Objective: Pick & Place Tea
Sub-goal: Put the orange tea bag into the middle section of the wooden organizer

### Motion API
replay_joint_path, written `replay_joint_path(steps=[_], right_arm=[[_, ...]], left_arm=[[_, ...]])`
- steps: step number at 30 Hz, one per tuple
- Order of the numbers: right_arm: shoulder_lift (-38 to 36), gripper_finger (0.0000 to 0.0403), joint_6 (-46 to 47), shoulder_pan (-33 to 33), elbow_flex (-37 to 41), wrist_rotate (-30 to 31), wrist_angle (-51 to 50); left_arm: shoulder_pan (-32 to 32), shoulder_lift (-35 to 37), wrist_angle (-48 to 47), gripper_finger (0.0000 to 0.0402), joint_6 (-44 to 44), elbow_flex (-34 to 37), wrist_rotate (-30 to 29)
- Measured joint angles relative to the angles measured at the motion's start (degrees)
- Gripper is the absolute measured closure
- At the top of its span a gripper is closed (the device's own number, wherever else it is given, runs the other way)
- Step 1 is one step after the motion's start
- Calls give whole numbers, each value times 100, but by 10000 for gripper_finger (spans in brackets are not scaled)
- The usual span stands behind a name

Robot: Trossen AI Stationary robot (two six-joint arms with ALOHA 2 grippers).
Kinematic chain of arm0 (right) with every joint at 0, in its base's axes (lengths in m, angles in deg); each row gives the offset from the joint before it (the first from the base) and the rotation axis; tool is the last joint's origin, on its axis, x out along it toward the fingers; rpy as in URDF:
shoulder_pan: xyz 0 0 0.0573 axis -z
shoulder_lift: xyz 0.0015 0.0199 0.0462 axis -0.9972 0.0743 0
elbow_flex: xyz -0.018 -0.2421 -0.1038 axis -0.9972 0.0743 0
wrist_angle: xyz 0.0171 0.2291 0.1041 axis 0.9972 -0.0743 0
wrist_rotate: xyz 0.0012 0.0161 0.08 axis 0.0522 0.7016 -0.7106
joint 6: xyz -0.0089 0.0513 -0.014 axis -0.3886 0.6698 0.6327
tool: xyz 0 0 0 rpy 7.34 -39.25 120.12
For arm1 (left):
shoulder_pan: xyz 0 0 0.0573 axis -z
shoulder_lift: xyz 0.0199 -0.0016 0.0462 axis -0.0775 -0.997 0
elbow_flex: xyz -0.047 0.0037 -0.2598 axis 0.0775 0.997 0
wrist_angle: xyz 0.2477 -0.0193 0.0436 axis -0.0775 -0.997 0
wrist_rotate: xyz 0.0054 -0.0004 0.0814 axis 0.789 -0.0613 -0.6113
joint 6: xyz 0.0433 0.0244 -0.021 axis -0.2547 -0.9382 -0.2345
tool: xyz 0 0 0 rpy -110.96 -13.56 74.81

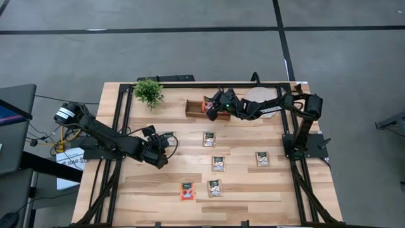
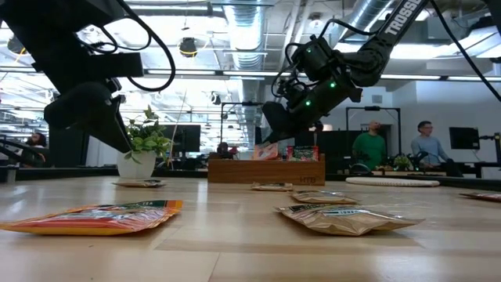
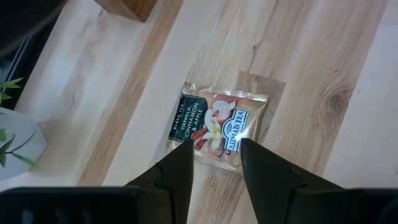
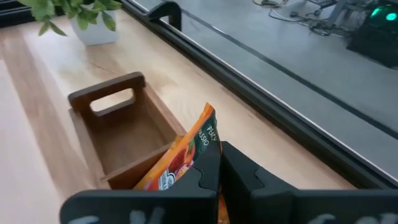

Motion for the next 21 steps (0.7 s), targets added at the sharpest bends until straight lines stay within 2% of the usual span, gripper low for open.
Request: replay_joint_path(steps=[7, 16, 21], right_arm=[[0, 392, 0, 0, 0, -73, -4], [0, 303, -6, 0, 0, -73, -19], [0, 273, -109, 0, 0, -57, -15]], left_arm=[[0, 0, 105, 275, -114, 0, 0], [0, 0, 103, 275, -114, 0, 0], [0, 0, 103, 275, -115, 0, 0]])
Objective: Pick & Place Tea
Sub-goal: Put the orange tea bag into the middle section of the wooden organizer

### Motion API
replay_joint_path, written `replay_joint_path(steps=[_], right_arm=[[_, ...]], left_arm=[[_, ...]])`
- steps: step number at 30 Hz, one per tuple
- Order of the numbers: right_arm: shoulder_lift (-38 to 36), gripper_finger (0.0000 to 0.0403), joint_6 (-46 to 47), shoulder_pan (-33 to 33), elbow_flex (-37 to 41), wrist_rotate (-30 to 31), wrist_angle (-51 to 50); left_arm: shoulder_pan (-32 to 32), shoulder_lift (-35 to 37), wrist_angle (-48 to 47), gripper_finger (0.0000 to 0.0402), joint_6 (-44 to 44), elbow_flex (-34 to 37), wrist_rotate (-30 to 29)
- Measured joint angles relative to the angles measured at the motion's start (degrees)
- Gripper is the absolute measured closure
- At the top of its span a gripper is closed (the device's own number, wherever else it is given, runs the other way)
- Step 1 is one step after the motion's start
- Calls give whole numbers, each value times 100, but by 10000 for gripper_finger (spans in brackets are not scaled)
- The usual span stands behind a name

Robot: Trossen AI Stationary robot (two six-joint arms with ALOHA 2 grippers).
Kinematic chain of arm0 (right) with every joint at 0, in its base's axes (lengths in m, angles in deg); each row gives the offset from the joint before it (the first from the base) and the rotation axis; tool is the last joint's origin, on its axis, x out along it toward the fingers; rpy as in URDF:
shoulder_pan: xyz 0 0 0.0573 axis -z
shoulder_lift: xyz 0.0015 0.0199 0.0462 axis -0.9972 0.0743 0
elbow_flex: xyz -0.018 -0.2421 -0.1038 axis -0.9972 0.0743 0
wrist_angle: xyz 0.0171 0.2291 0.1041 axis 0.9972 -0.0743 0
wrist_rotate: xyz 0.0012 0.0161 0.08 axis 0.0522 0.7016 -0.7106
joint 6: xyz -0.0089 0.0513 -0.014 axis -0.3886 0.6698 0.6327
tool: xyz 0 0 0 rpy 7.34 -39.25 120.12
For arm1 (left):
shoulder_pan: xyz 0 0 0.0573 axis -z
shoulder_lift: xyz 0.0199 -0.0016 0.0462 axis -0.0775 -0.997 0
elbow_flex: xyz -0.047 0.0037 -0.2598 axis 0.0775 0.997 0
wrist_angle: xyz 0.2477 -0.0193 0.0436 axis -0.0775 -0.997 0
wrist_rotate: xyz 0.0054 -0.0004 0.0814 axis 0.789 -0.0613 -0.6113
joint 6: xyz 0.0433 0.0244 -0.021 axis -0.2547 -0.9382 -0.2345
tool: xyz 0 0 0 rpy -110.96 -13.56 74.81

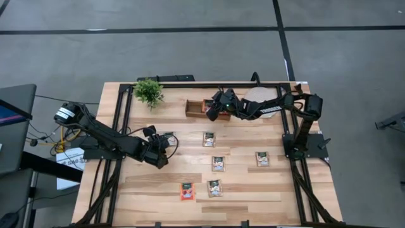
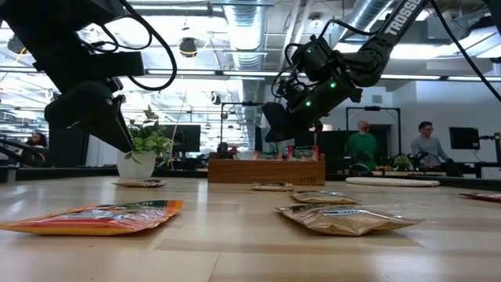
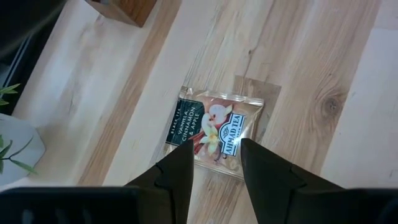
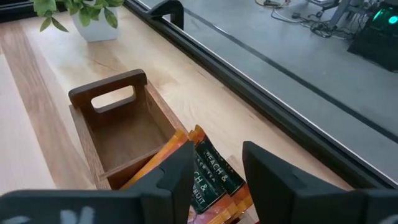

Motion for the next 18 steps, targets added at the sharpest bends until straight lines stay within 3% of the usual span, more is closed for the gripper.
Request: replay_joint_path(steps=[10, 18], right_arm=[[-97, 289, -616, -304, -7, -10, -103], [-863, 302, -1164, -1351, -9, -291, -1696]], left_arm=[[2, 0, -2, 275, -5, 0, 98], [4, -2, 37, 275, -14, 2, 811]])
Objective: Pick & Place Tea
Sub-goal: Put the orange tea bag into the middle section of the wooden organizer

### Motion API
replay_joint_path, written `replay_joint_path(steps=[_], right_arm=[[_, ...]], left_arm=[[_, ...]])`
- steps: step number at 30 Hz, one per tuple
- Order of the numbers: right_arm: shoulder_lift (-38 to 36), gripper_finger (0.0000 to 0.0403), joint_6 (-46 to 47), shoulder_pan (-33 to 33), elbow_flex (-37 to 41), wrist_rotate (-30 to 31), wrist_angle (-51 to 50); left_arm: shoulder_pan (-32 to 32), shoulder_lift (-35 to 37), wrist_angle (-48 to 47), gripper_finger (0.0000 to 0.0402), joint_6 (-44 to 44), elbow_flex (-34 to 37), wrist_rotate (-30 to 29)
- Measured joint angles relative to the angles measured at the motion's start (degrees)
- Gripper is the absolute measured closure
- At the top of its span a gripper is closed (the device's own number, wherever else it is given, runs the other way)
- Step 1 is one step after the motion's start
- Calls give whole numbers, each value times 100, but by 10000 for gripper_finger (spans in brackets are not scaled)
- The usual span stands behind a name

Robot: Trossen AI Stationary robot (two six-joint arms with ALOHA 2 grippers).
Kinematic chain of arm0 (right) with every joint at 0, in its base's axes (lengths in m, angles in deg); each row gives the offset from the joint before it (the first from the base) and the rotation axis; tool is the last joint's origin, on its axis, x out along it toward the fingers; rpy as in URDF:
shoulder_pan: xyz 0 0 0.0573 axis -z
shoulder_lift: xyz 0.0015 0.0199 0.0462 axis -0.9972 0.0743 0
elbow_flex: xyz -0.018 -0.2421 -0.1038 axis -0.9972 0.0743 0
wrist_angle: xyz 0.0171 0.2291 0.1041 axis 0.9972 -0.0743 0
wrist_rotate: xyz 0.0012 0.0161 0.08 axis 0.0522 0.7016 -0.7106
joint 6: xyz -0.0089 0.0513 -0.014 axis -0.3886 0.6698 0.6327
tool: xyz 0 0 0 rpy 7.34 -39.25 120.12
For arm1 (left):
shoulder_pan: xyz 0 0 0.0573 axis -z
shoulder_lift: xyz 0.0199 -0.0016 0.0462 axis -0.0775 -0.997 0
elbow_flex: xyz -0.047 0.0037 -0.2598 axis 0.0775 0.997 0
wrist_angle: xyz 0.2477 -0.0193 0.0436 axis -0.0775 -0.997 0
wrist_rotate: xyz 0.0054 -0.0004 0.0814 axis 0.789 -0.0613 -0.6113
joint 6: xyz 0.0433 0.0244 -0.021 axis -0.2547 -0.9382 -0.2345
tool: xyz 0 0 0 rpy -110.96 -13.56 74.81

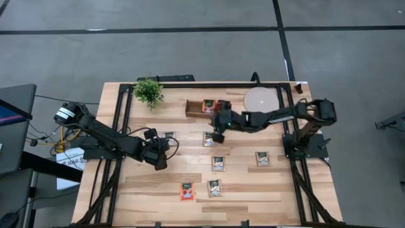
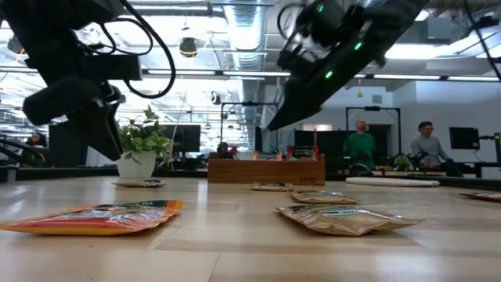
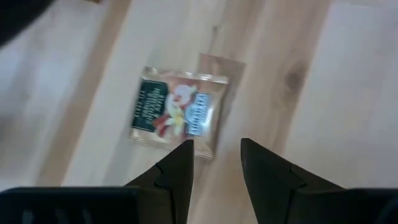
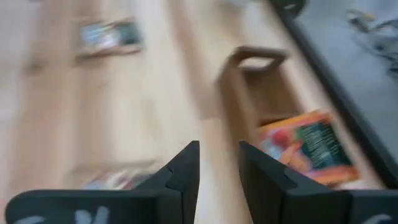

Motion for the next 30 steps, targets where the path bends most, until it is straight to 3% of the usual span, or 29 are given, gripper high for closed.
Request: replay_joint_path(steps=[6, 12, 20, 25, 30], right_arm=[[-721, 305, 344, -893, 6, -22, -1619], [-1397, 305, 853, -1502, 75, -16, -2603], [-2703, 305, 1906, -1983, 1177, 396, -2515], [-3500, 305, 2226, -2467, 1985, 641, -1635], [-4076, 305, 2371, -2960, 2625, 1018, -877]], left_arm=[[0, 0, 400, 275, 46, 0, 679], [0, 0, 981, 275, 187, 0, 1194], [41, -146, 1796, 275, 47, -58, 1271], [35, -543, 2093, 275, -176, -360, 1297], [39, -1189, 2128, 275, -476, -861, 1826]])
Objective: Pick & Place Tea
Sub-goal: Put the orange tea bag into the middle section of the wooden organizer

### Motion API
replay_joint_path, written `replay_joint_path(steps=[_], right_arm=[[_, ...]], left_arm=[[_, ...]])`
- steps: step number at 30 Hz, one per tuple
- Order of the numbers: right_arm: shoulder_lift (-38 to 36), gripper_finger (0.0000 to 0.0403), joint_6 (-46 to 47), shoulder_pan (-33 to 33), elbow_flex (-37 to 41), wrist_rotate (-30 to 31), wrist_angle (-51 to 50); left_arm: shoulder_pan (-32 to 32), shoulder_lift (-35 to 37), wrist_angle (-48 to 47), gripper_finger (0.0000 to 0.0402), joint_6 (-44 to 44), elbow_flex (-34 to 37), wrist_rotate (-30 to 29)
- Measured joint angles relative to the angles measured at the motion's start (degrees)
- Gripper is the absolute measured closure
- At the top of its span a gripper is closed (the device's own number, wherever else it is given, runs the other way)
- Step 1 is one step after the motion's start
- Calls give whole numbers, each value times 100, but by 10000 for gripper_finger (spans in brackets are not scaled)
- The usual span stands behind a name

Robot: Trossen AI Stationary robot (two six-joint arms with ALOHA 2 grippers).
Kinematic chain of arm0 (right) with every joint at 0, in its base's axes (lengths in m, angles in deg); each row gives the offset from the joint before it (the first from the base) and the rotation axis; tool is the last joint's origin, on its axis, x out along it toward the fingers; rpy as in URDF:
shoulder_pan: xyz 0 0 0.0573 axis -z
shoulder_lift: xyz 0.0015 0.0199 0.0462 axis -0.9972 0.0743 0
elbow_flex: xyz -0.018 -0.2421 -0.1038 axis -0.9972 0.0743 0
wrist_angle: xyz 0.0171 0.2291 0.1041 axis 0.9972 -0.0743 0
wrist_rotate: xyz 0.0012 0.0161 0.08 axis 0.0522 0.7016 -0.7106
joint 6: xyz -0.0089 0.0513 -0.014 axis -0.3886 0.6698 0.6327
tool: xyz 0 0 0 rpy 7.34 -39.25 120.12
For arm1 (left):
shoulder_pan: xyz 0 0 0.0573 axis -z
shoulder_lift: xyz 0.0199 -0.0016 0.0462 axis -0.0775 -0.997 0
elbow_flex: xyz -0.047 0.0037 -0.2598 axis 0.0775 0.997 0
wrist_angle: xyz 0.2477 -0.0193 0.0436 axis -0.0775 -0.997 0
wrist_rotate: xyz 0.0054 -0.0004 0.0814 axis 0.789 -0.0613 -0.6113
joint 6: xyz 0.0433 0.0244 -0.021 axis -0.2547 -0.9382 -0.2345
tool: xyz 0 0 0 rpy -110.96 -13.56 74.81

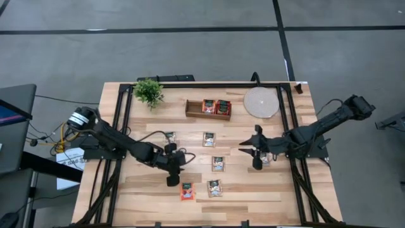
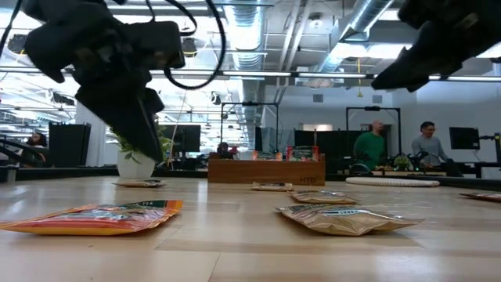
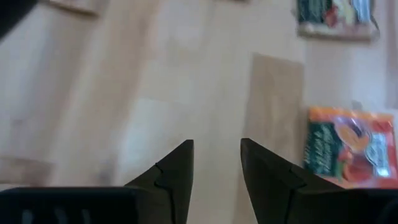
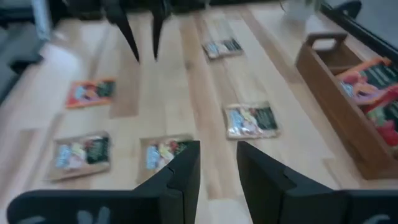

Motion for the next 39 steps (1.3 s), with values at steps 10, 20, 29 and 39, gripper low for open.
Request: replay_joint_path(steps=[10, 20, 29, 39], right_arm=[[-458, 305, 158, -609, 578, 437, 779], [-414, 305, 257, -680, 593, 485, 915], [-414, 305, 257, -680, 588, 478, 1002], [-412, 305, 255, -680, 588, 470, 1082]], left_arm=[[139, -834, -550, 275, -413, -1022, 839], [356, -1251, -379, 275, -76, -1144, 1054], [459, -1428, -199, 275, 129, -1141, 922], [563, -1667, -132, 275, 274, -1163, 446]])
